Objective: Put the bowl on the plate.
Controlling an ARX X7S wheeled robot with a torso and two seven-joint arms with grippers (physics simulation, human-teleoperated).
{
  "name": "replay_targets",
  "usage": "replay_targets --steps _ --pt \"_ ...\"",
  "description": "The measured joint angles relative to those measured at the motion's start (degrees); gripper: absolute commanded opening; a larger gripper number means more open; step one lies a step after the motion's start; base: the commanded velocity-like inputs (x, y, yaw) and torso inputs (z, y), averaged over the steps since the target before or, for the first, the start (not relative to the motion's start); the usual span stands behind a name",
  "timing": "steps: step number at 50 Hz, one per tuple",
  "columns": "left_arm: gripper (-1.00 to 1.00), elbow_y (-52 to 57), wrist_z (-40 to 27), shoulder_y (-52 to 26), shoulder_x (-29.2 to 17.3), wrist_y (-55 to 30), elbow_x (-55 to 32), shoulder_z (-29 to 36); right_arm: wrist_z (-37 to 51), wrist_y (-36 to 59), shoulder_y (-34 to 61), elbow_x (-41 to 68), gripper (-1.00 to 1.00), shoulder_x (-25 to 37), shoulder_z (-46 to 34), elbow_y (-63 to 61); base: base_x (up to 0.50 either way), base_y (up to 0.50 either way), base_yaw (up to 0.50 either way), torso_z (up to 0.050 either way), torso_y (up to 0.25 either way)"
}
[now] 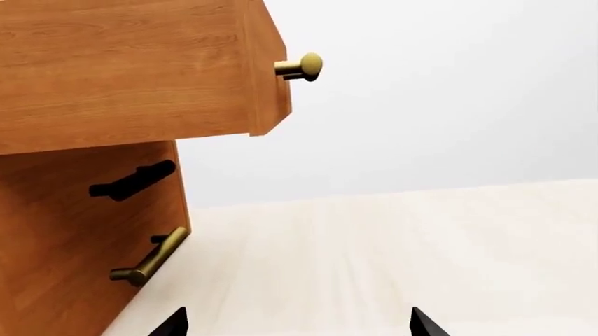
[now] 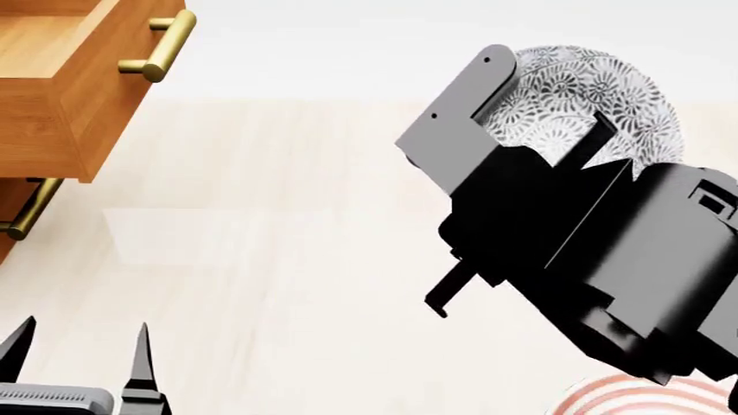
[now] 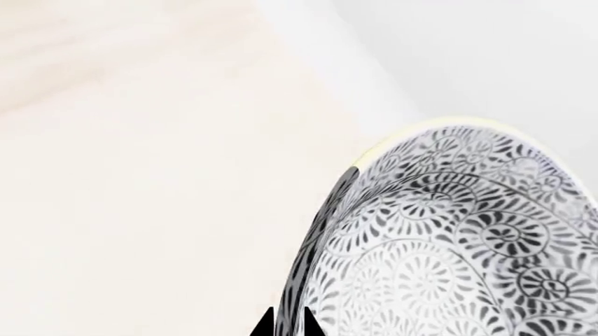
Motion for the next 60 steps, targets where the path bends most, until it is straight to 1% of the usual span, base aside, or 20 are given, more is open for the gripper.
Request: replay_targets --steps 19,32,44,60 --pt "1.00 -0.5 -0.1 -0.2 -0.1 0.2 -0.2 0.2 8.3 7.7 2.9 7.5 -1.00 7.6 3.4 -10.7 0.00 0.00 0.00 0.000 0.001" --pt "1.00 -0.7 -0.1 -0.3 -0.3 0.3 -0.4 0.3 14.2 11.8 2.9 14.3 -1.00 12.1 5.0 -16.8 0.00 0.00 0.00 0.000 0.000" --pt "1.00 -1.0 -0.2 -0.5 -0.3 0.5 -0.6 0.4 20.9 13.4 1.6 21.5 -1.00 16.7 6.4 -22.9 0.00 0.00 0.00 0.000 0.001" --pt "1.00 -1.2 -0.2 -0.7 -0.4 0.6 -0.8 0.6 29.1 13.0 -0.6 30.4 -1.00 23.0 7.3 -29.4 0.00 0.00 0.00 0.000 0.001"
